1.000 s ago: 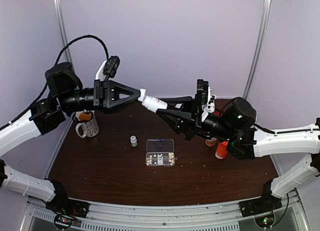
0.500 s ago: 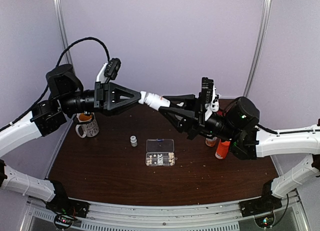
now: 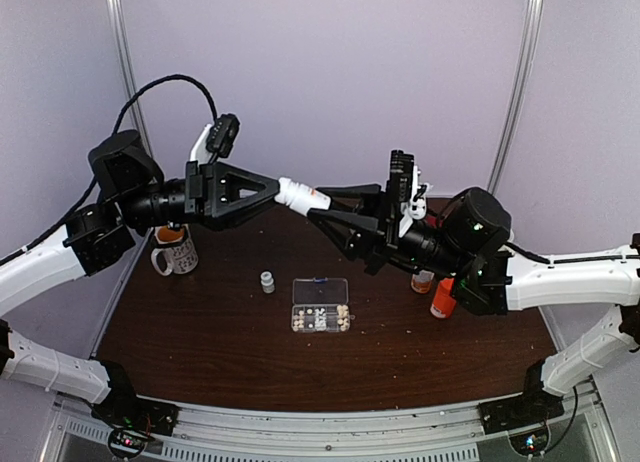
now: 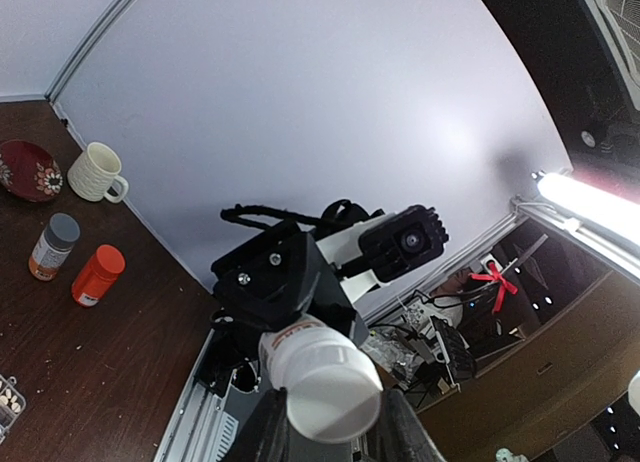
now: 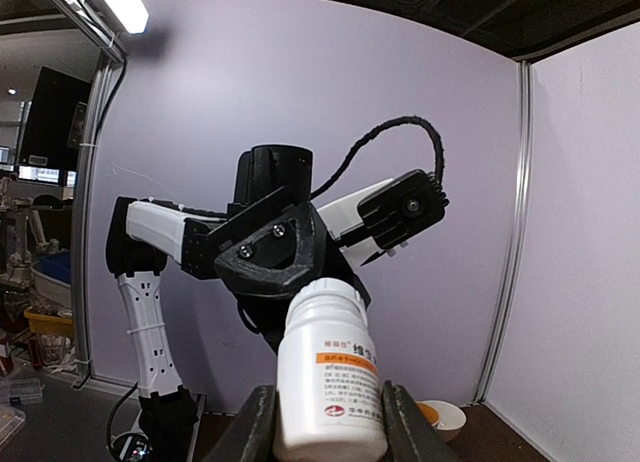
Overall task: Sort the pills into containers
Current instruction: Screw the lid of the pill bottle onto the pill bottle.
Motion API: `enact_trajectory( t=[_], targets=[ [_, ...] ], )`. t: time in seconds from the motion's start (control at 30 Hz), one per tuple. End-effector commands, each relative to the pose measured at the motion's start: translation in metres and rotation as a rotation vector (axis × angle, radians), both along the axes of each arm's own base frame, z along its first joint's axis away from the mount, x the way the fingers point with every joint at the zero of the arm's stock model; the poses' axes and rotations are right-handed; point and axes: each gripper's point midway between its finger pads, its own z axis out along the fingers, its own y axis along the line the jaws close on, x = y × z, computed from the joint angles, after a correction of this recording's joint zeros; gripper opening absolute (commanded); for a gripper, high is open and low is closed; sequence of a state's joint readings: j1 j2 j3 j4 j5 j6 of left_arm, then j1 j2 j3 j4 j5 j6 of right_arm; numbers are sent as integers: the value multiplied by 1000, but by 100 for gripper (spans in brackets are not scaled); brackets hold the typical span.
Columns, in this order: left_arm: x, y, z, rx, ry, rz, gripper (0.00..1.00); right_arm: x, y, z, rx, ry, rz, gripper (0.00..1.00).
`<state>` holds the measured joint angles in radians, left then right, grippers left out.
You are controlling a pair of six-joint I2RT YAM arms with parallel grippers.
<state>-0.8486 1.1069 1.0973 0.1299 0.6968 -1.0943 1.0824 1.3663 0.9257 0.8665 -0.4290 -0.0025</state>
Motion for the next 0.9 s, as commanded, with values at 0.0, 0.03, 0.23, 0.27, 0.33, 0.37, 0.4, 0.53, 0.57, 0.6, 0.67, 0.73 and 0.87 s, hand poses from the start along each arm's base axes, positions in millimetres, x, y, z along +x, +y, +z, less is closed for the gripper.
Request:
enact_trajectory(
  t=[0.0,0.03,0.23,0.27,0.33,0.37,0.4,0.53,0.57,0.6,0.67,0.73,0.87],
  targets=[
    [-9,-1,0,6,-24,-39,11,7,9,-4,-55,-29,-60,1],
    [-8,-1,-2,19,-25,-31,11,7,10,-7,-78,-46,-76,0],
    [-9,-1,-8,41,-3,-38,11,7,20,-28,-252,-195,-155,0],
    [-9,-1,-9,47,2,-36,11,7,20,-30,-272,-217,-168,0],
    [-9,1,-10,52,6,-31,11,7,19,-30,-291,-258,-197,0],
    [-9,1,-11,56,11,-30,11,6,19,-29,-295,-275,-206,0],
    [-9,2,-12,61,15,-29,11,4,18,-29,-300,-292,-214,0],
    [-11,1,-19,93,41,-38,11,-2,19,-34,-349,-377,-238,0],
    [-11,1,-22,101,50,-42,11,-3,19,-33,-355,-399,-246,0],
    [-11,1,-23,108,55,-46,11,-4,18,-32,-359,-415,-253,0],
    [-12,1,-25,120,65,-51,11,-7,17,-30,-368,-445,-269,0],
    [-13,1,-27,127,73,-55,11,-13,17,-28,-376,-474,-280,0],
    [-15,2,-25,132,76,-57,11,-20,17,-27,-397,-513,-287,0]
  ],
)
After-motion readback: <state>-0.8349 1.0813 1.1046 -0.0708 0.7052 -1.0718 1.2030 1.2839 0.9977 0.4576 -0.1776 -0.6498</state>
